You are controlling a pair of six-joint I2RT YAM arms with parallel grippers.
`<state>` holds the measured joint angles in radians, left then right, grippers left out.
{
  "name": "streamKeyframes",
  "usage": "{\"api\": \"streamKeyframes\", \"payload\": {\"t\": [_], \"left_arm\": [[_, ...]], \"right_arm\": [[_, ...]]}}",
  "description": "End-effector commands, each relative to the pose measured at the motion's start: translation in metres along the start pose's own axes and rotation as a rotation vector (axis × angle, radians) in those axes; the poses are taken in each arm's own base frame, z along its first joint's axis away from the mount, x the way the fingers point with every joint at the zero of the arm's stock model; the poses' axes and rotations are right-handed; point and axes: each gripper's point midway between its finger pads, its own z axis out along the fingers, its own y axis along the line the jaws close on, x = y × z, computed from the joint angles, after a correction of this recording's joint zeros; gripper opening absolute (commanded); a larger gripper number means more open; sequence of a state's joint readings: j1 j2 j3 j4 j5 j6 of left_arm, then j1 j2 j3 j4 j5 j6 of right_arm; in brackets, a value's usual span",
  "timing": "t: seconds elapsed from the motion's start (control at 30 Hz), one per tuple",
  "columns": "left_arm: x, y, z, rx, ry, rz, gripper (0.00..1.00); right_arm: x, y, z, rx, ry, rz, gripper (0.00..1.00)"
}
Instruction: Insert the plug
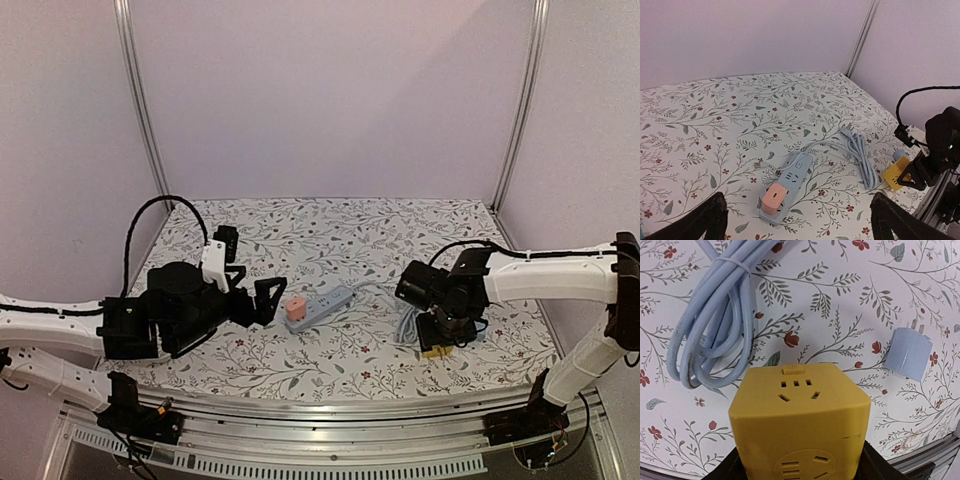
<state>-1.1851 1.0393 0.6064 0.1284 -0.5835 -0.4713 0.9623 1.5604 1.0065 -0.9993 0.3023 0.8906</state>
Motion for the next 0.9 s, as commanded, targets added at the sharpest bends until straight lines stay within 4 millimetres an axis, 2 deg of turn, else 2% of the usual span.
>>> {"api": "streamKeyframes", "payload": {"t": [0.0,0.2,0.43,0.57,0.73,0.87], "left_arm": [[0.0,0.017,-0.013,-0.048,-0.023,0.03,0.99],[-0.004,0.028,-0.019,-0.094,-0.038,0.035,1.0],[-0.001,0.028,-0.014,-0.112,-0.003,0.067,0.99],[0.003,0.03,-0.011,-0.131,0.005,0.073,0.99],[0.003,0.025,-0.006,-0.123,0.021,0.077,1.0],[0.005,0.024,-0.006,-0.124,0.065,0.09,0.99]], "right_arm": [[-0.033,-0.008,-0.039,-0.042,-0.179,0.082,0.47],[-0.069,0.002,-0.068,-0.135,-0.36,0.123,0.47],[-0.094,0.036,-0.073,-0.259,-0.468,0.082,0.47],[-0.107,0.06,-0.084,-0.378,-0.524,0.083,0.45],[-0.116,0.094,-0.113,-0.585,-0.695,-0.014,0.42],[-0.118,0.104,-0.126,-0.639,-0.805,-0.076,0.37]]}}
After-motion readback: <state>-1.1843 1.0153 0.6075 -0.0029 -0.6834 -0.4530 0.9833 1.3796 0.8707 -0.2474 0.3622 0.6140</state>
